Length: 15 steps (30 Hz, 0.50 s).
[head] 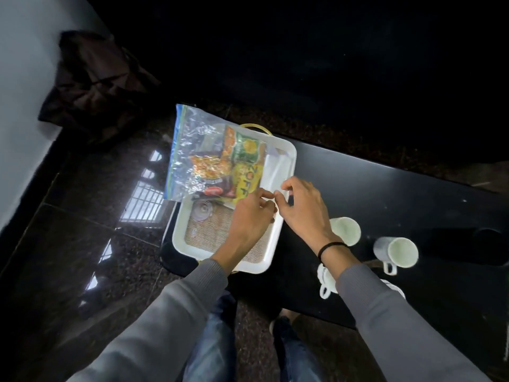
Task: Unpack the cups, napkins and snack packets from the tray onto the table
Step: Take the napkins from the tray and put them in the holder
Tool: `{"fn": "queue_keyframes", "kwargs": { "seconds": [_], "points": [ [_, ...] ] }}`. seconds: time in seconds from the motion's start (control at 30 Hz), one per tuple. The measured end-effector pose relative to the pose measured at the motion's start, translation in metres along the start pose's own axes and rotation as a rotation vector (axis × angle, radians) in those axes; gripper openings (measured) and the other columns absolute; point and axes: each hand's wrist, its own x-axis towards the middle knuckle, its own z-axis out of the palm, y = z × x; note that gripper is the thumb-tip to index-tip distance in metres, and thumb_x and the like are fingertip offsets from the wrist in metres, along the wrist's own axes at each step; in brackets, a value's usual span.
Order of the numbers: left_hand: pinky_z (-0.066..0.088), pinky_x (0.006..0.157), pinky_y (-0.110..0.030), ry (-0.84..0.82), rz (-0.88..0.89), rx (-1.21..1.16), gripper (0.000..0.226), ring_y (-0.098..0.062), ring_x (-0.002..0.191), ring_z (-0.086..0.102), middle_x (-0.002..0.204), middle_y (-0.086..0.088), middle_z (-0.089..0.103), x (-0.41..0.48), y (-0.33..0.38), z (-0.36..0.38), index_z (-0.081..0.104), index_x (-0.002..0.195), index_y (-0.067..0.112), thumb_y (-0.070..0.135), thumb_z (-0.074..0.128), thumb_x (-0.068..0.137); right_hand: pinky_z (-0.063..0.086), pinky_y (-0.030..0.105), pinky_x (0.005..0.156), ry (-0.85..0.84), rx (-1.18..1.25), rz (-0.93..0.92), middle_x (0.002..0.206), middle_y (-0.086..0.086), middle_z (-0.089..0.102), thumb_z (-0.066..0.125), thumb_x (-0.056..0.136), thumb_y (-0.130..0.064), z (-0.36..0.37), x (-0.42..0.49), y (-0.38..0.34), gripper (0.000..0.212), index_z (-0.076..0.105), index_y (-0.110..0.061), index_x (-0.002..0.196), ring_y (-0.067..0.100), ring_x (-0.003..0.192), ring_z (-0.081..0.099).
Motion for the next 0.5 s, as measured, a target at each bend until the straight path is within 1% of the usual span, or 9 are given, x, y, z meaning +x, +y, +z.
{"fn": "queue_keyframes", "kwargs": {
  "seconds": [0.1, 0.13, 0.2, 0.27, 0.4, 0.5],
  "points": [
    [0.06, 0.081, -0.046, 0.006, -0.004, 0.14, 0.029, -0.032, 0.089, 0.073, 0.1, -0.012, 0.077, 0.021, -0.012, -0.019, 0.067, 0.121, 0.013, 0.012, 0.052, 0.095, 0.056, 0.04, 0.079, -0.049, -0.03, 0.091, 0.121, 0.004, 0.064, 0.057, 0.098, -0.036, 0.026, 0.021, -0.016, 0.029, 0.059, -0.013, 0.117, 0.025, 0.111, 0.061],
    [0.06, 0.082, -0.047, 0.003, -0.001, 0.181, 0.029, -0.034, 0.092, 0.072, 0.105, -0.014, 0.076, 0.028, -0.015, -0.022, 0.066, 0.121, 0.012, 0.013, 0.052, 0.096, 0.055, 0.039, 0.076, -0.061, -0.058, 0.128, 0.122, 0.006, 0.064, 0.057, 0.098, -0.037, 0.035, 0.027, -0.019, 0.032, 0.057, -0.012, 0.119, 0.028, 0.111, 0.062],
    [0.059, 0.084, -0.047, -0.009, 0.012, 0.249, 0.028, -0.035, 0.096, 0.071, 0.112, -0.014, 0.074, 0.039, -0.018, -0.026, 0.065, 0.121, 0.011, 0.014, 0.051, 0.097, 0.048, 0.035, 0.067, -0.069, -0.109, 0.201, 0.121, 0.011, 0.063, 0.058, 0.097, -0.039, 0.049, 0.038, -0.023, 0.04, 0.053, -0.008, 0.122, 0.033, 0.109, 0.063],
    [0.058, 0.085, -0.048, -0.03, 0.02, 0.297, 0.028, -0.037, 0.097, 0.07, 0.112, -0.017, 0.073, 0.051, -0.022, -0.027, 0.064, 0.122, 0.008, 0.014, 0.05, 0.099, 0.043, 0.034, 0.064, -0.062, -0.144, 0.261, 0.121, 0.014, 0.063, 0.06, 0.096, -0.042, 0.06, 0.047, -0.024, 0.047, 0.048, -0.006, 0.123, 0.036, 0.107, 0.064],
    [0.058, 0.088, -0.051, -0.086, 0.005, 0.367, 0.031, -0.042, 0.101, 0.068, 0.115, -0.024, 0.069, 0.065, -0.03, -0.023, 0.057, 0.129, 0.003, 0.014, 0.047, 0.102, 0.048, 0.04, 0.068, -0.071, -0.192, 0.338, 0.124, 0.016, 0.061, 0.061, 0.094, -0.044, 0.074, 0.053, -0.021, 0.053, 0.043, -0.005, 0.126, 0.038, 0.108, 0.064],
    [0.058, 0.089, -0.051, -0.133, -0.006, 0.361, 0.033, -0.042, 0.102, 0.068, 0.117, -0.025, 0.067, 0.074, -0.034, -0.021, 0.053, 0.133, 0.004, 0.011, 0.047, 0.101, 0.044, 0.038, 0.065, -0.047, -0.211, 0.367, 0.123, 0.016, 0.06, 0.06, 0.095, -0.043, 0.082, 0.056, -0.019, 0.054, 0.042, -0.004, 0.127, 0.038, 0.107, 0.064]
  ]
}}
